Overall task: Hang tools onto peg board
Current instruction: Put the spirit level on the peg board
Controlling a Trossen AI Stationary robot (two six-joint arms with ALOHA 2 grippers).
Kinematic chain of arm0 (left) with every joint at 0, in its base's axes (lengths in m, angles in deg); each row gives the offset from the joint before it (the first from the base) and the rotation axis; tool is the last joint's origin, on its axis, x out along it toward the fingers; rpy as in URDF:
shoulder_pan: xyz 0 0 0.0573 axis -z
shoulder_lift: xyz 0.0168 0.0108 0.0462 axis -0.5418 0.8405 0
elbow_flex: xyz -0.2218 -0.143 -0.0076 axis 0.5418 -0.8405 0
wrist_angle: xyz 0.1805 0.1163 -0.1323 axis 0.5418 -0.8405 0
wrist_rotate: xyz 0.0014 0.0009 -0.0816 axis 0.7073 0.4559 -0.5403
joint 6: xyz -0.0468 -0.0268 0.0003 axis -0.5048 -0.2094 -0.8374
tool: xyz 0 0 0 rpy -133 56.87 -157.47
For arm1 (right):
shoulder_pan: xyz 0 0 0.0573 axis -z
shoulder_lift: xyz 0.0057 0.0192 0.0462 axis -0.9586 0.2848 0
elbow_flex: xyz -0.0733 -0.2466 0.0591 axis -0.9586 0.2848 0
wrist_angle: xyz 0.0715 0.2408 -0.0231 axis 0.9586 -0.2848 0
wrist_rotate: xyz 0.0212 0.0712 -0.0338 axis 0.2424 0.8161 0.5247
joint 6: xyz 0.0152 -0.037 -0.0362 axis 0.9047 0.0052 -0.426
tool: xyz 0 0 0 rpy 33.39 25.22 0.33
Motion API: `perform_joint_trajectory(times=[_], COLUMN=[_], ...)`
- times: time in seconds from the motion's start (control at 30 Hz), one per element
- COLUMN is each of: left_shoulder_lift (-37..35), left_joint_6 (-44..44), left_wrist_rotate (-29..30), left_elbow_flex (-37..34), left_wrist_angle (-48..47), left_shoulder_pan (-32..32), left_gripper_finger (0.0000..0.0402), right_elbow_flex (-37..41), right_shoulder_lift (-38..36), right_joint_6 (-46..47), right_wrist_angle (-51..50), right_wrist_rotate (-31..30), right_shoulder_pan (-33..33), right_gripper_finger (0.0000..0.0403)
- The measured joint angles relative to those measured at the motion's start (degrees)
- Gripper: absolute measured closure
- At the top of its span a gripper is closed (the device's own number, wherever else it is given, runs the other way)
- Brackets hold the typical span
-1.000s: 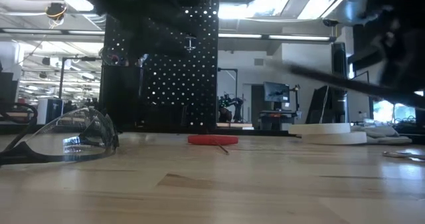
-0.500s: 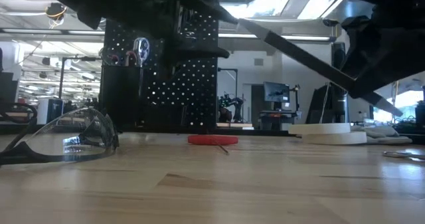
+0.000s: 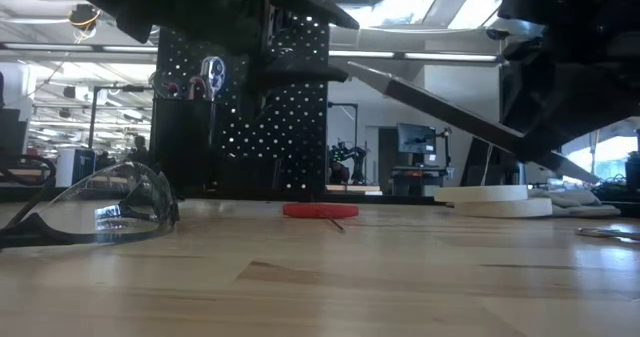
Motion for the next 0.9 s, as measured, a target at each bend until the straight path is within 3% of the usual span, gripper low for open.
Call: perform_joint_trajectory(times=[0.9], left_shoulder_lift=[3.04], left_joint_6=[-1.56], left_wrist_rotate=[2.57], left_elbow_flex=[0.07], left_wrist_angle=[-0.42], left_shoulder_pan=[-1.18], left_gripper_finger=[0.0196], right_elbow_flex=[-0.02], right_shoulder_lift=[-0.04], right_joint_6=[-3.69], right_wrist_angle=[7.86], right_wrist_rotate=[-0.76], right_shoulder_pan=[2.01], right_gripper_finger=[0.0221])
